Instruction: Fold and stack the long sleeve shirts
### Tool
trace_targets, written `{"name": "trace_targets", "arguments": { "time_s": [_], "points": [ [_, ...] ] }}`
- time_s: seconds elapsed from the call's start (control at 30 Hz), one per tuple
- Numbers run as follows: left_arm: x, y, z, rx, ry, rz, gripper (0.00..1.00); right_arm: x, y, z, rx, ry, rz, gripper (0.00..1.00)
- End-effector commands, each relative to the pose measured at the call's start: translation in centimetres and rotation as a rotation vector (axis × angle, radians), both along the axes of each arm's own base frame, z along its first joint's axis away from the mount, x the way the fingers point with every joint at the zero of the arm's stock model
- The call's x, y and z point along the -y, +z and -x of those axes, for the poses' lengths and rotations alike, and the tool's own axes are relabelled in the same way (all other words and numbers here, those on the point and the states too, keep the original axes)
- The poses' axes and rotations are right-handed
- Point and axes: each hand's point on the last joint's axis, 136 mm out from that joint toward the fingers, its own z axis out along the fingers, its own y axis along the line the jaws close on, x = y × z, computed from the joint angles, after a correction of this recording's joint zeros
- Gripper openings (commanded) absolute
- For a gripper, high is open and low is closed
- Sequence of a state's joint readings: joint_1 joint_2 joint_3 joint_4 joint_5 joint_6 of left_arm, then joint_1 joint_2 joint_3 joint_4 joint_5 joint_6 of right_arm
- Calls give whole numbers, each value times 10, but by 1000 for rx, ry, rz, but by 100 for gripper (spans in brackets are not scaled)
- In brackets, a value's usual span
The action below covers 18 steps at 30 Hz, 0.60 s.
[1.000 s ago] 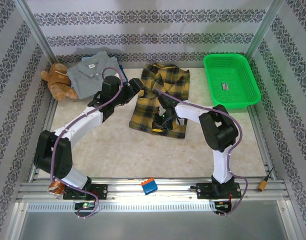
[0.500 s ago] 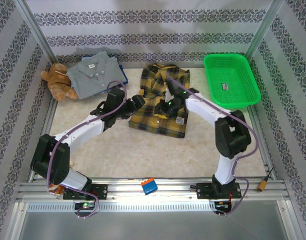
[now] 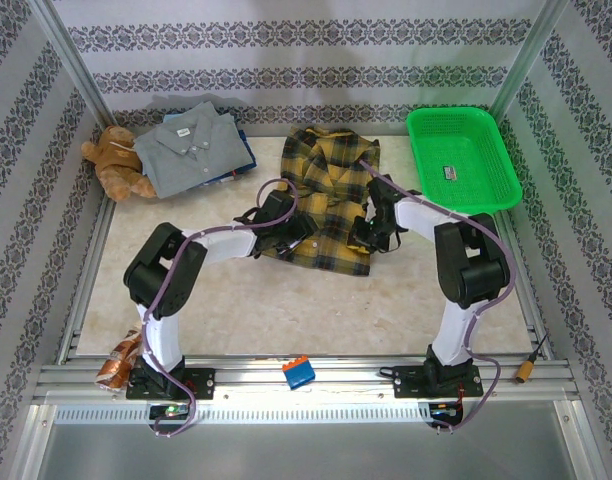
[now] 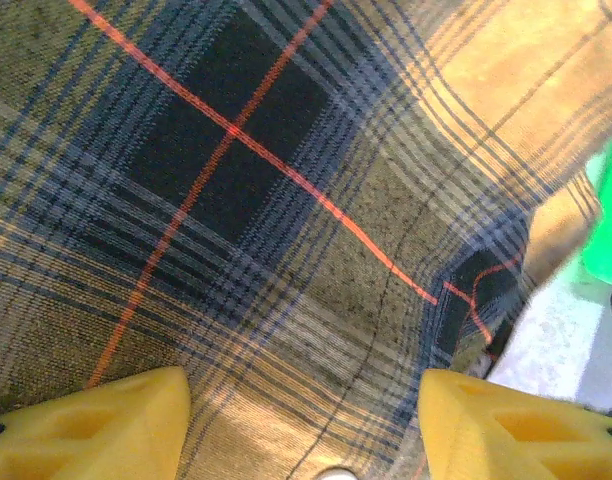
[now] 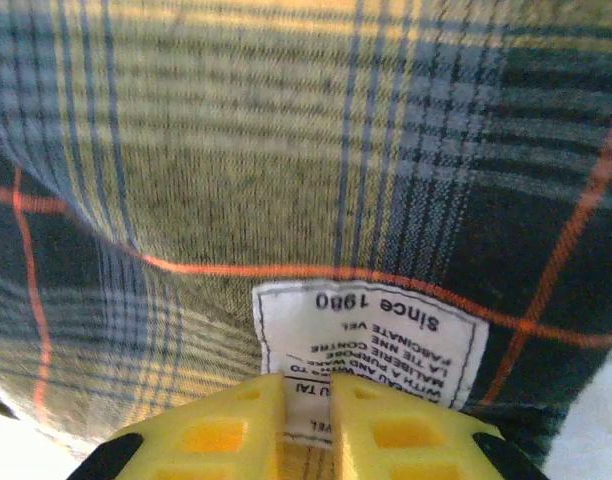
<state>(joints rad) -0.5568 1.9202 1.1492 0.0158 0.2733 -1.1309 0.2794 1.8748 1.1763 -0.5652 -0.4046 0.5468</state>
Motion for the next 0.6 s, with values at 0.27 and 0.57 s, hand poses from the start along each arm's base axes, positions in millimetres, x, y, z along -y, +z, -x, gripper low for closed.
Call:
{"name": "trace_targets", "arguments": {
  "time_s": [0.27, 0.57],
  "points": [
    [-70, -59, 6, -125, -54, -249, 59, -29, -23, 73, -125, -70, 85, 23],
    [-71, -61, -37, -61, -222, -273, 59, -125, -5, 93, -104, -217, -34, 30]
  ]
}}
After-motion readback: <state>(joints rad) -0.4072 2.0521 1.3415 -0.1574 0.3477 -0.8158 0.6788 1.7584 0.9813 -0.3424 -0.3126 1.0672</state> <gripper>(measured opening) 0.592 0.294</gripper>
